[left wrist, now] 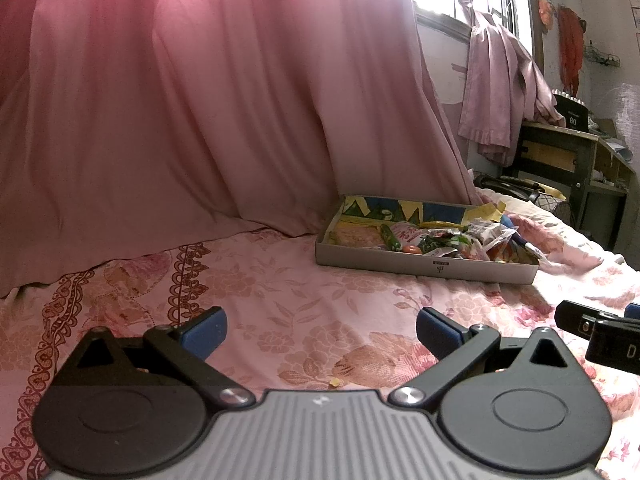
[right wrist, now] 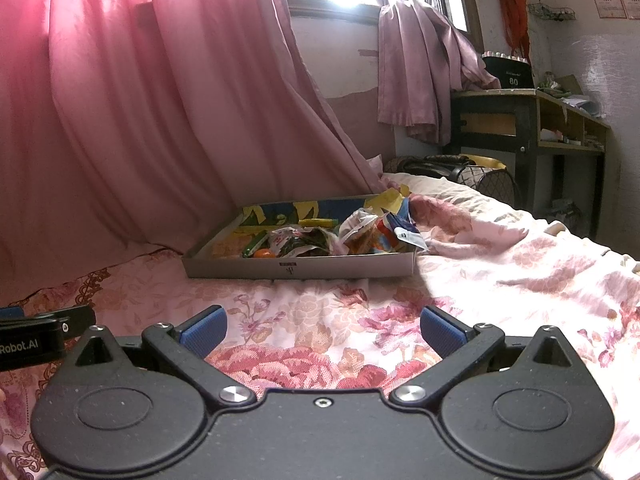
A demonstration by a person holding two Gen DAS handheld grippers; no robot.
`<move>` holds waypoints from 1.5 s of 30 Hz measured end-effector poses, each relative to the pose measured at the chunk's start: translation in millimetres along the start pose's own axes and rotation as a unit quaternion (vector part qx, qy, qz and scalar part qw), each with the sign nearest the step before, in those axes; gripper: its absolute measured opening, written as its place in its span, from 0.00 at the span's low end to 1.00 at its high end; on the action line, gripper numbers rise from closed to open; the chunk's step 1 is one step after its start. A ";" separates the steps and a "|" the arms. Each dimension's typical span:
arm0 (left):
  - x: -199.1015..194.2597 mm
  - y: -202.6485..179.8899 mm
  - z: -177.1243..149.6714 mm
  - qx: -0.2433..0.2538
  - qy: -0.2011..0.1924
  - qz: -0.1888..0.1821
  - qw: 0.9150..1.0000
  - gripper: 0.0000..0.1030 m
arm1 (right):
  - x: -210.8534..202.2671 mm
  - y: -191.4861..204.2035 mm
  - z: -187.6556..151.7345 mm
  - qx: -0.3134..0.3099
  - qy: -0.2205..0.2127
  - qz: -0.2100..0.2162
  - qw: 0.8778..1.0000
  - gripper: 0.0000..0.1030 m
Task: Organize snacks
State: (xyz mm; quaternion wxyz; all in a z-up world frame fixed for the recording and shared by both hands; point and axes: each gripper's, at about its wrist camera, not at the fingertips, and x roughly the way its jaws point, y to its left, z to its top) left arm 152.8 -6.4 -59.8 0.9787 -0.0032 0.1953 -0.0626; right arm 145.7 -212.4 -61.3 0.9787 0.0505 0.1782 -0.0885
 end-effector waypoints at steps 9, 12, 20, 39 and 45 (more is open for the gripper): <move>-0.1 -0.4 -0.3 0.000 0.000 0.000 1.000 1.00 | 0.2 -0.3 0.3 0.000 0.000 0.000 1.000 0.99; -0.1 -0.4 -0.3 0.000 0.000 0.000 1.000 1.00 | 0.4 -0.2 0.5 0.000 0.001 0.000 1.000 0.99; -0.4 -0.6 -0.3 0.000 0.000 0.001 1.000 1.00 | 0.9 0.0 0.0 0.000 0.001 0.000 1.000 0.99; -1.1 -1.1 -0.7 0.002 0.000 -0.001 1.000 1.00 | 1.1 0.5 1.0 0.000 0.003 0.000 1.000 0.99; -0.4 -2.3 -2.1 0.011 0.000 0.006 1.000 1.00 | 1.1 0.4 1.1 0.001 0.003 0.000 1.000 0.99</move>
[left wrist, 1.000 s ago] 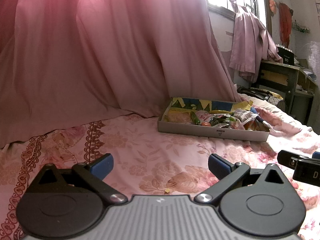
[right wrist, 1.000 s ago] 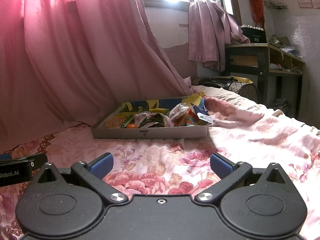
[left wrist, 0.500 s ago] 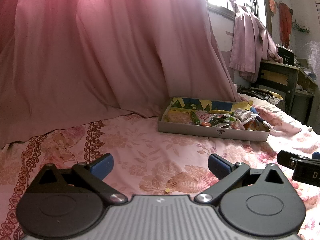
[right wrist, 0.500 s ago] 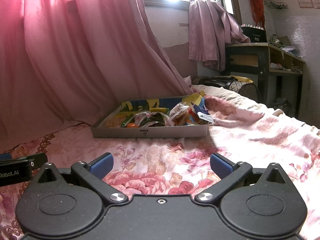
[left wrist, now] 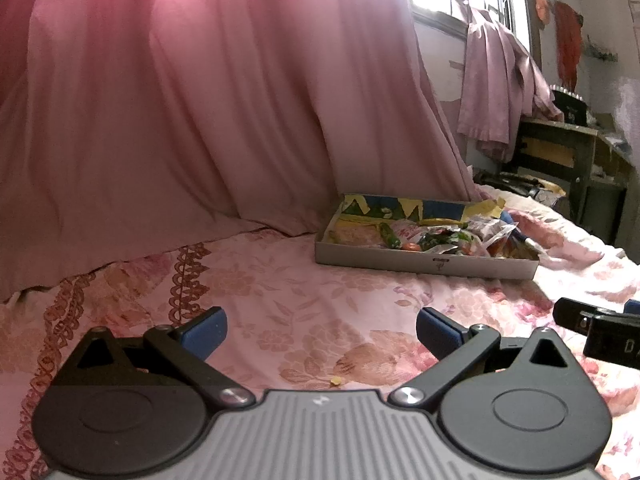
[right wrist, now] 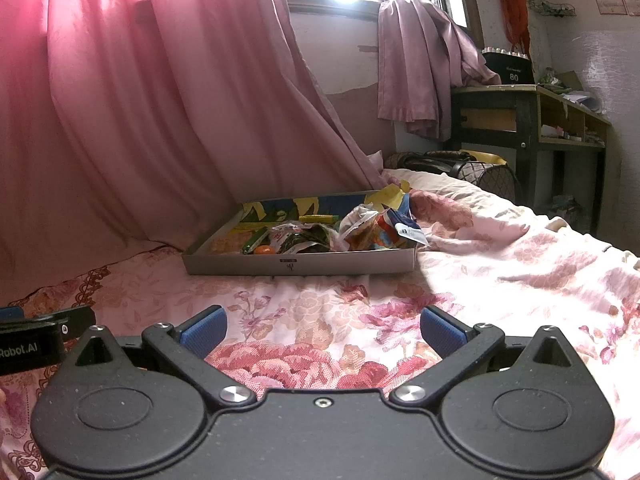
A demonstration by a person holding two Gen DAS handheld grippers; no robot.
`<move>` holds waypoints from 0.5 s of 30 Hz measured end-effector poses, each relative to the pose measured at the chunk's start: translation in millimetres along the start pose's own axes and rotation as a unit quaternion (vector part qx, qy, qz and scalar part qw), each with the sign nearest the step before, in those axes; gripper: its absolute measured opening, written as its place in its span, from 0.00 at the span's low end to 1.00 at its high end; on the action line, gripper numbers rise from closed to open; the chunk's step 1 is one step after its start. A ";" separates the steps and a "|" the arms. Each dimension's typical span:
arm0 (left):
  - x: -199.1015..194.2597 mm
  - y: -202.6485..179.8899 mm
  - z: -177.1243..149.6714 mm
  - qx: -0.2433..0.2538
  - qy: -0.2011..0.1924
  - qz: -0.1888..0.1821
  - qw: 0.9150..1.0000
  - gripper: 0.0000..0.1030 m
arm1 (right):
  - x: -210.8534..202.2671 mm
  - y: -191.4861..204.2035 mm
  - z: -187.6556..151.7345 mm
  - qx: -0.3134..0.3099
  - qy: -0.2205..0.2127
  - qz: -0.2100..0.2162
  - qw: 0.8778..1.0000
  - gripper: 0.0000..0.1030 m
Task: Organize snacks
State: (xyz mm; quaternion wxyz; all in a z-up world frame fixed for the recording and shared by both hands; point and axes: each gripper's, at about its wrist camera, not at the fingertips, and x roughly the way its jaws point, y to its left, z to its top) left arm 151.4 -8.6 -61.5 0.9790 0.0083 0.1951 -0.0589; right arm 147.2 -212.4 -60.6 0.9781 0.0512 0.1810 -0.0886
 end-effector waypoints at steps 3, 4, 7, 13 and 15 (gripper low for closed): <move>1.0 -2.9 -0.8 0.014 -0.001 0.016 1.000 1.00 | 0.0 0.0 0.1 0.000 0.000 0.000 1.000 0.99; 1.1 -3.1 -1.2 0.015 0.001 0.019 1.000 1.00 | 0.0 0.0 0.1 0.000 0.000 0.000 1.000 0.99; 1.7 -2.4 -1.4 0.012 0.005 0.025 1.000 1.00 | 0.1 0.0 0.1 0.000 0.000 0.000 1.000 0.99; 2.5 -1.8 -2.1 0.018 0.007 0.028 0.999 1.00 | 0.1 0.0 0.4 0.000 0.001 0.000 1.000 0.99; 3.1 -1.9 -1.5 0.017 0.009 0.026 0.999 1.00 | 0.0 0.0 0.7 0.000 0.000 0.000 1.000 0.99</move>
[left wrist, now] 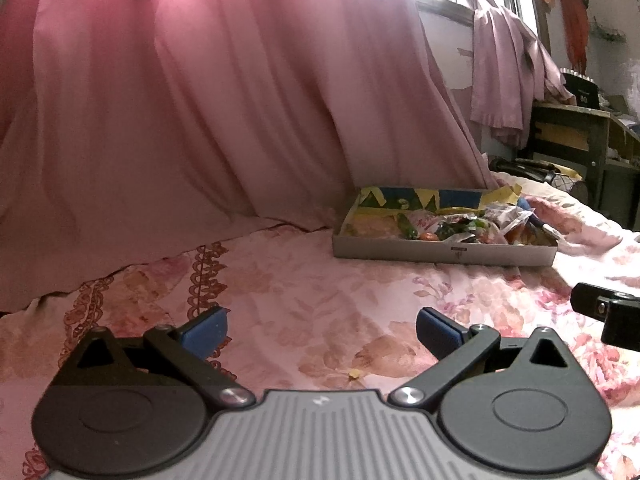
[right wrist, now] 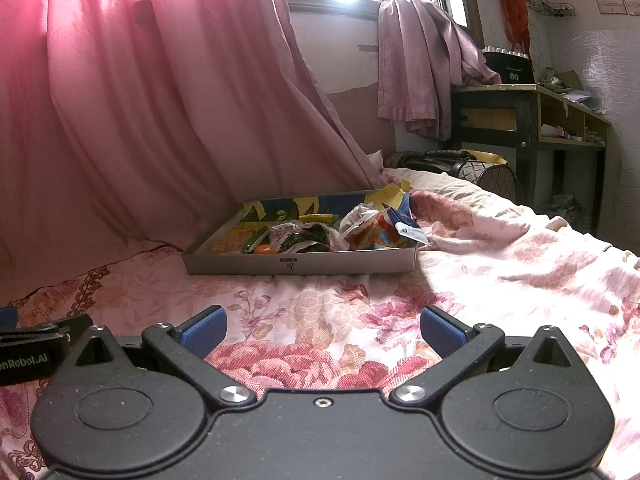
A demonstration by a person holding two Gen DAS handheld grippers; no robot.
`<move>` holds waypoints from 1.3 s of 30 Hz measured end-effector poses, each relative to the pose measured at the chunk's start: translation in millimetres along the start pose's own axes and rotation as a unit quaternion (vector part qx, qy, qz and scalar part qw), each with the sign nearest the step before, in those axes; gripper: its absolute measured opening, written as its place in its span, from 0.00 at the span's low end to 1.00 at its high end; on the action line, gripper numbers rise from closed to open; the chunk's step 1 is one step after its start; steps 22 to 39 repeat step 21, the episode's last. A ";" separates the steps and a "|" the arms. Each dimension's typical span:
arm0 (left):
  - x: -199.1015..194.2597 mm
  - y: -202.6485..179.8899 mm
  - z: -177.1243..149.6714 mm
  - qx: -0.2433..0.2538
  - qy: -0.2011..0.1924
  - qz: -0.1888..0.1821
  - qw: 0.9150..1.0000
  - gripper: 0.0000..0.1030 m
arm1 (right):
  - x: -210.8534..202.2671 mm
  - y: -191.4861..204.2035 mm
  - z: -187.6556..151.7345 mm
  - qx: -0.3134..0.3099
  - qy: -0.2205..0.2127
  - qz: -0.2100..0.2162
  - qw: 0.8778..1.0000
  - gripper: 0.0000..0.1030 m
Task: Organize snacks
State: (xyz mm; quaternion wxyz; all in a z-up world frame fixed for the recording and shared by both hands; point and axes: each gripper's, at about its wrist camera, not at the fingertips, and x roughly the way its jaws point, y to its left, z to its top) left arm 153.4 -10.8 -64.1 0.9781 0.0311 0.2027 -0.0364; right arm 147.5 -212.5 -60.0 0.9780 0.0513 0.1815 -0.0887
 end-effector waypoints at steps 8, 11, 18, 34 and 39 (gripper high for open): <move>-0.2 1.6 1.0 -0.002 -0.001 -0.002 1.000 1.00 | 0.3 0.4 0.3 0.000 0.001 0.000 1.000 0.99; -0.2 1.6 0.5 0.000 -0.001 -0.001 1.000 1.00 | 1.1 0.6 -0.7 0.000 0.001 0.000 1.000 0.99; 0.5 1.5 -0.2 0.000 -0.001 -0.002 1.000 1.00 | 0.2 1.1 -3.9 -0.001 0.005 0.002 1.000 0.99; 0.9 2.3 -0.4 -0.001 0.002 -0.002 1.000 1.00 | 1.5 1.4 -2.7 0.000 0.006 0.002 1.000 0.99; 0.9 2.3 -0.4 -0.001 0.002 -0.002 1.000 1.00 | 1.5 1.4 -2.7 0.000 0.006 0.002 1.000 0.99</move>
